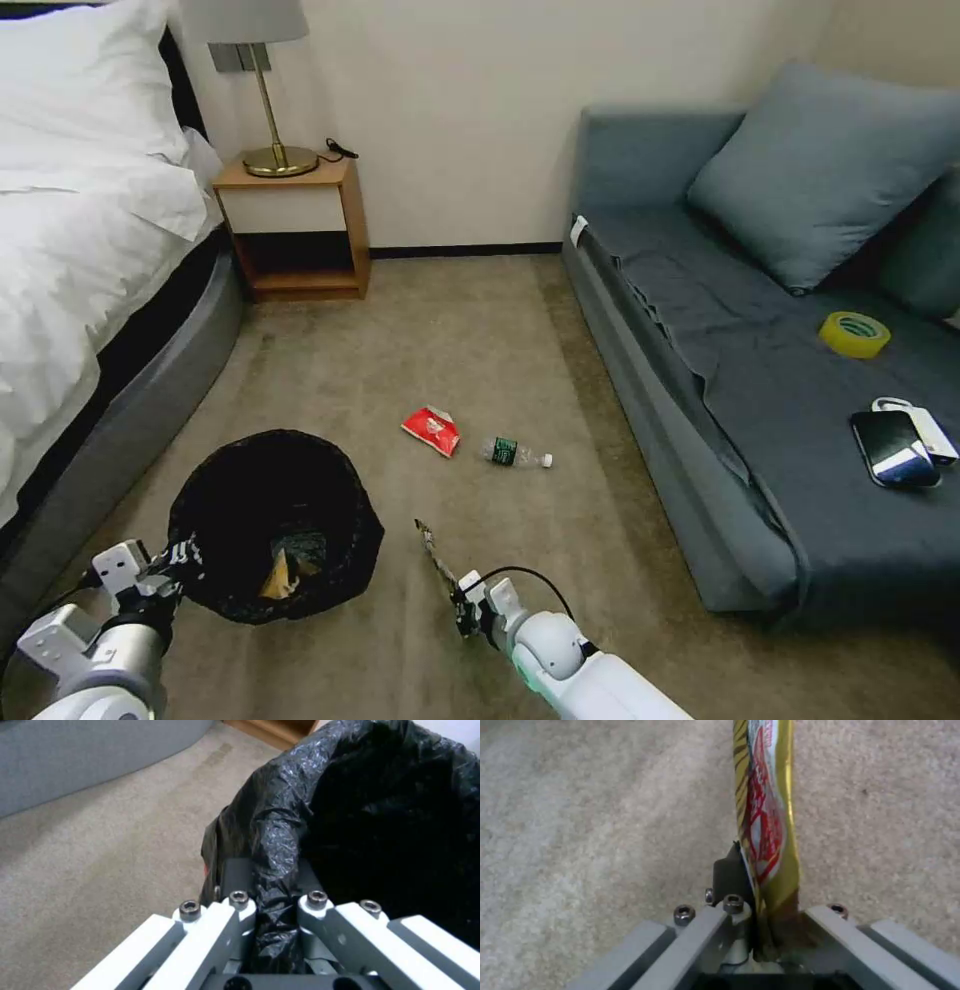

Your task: Pick up the trash bin, then pick up the garbage on the floor and place it into the trash bin.

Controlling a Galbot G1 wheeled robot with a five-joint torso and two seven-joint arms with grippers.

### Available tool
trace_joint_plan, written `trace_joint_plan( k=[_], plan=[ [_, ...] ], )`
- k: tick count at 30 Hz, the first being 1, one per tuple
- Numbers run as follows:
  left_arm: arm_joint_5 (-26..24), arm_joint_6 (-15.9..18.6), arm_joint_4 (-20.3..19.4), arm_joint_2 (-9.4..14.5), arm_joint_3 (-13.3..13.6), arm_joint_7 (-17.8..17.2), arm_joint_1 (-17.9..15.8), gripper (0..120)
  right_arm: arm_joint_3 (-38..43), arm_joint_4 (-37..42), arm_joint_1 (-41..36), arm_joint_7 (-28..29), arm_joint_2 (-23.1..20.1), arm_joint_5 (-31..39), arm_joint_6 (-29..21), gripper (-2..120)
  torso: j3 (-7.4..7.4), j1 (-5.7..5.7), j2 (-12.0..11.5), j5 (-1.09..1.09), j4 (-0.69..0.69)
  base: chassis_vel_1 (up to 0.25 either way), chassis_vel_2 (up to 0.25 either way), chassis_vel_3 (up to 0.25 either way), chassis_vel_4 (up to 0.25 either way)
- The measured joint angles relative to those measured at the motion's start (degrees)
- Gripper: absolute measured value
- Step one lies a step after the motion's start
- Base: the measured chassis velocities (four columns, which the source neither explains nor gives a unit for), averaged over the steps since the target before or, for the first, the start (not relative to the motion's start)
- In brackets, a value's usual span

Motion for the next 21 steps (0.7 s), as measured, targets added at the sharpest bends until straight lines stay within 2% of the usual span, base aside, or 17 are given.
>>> trace_joint_plan(
  k=[10, 21],
  plan=[
    [0.2, -0.3, 0.7, 0.0, -0.2, 0.3, -0.1, 5, 1.7, 3.9, 0.2, 1.4, -0.6, 2.5, -0.1, 0, 0.00, 0.00, 0.0, -0.01, 0.00, 0.000, 0.000, 0.000, 0.000],
    [0.6, -0.4, 2.5, 0.5, 0.8, 0.2, -1.1, 5, 8.0, 13.4, 1.5, 3.8, -5.2, 6.8, -1.1, 0, -0.01, 0.00, 0.0, -0.01, -0.01, 0.000, 0.000, 0.000, 0.000]
  ],
)
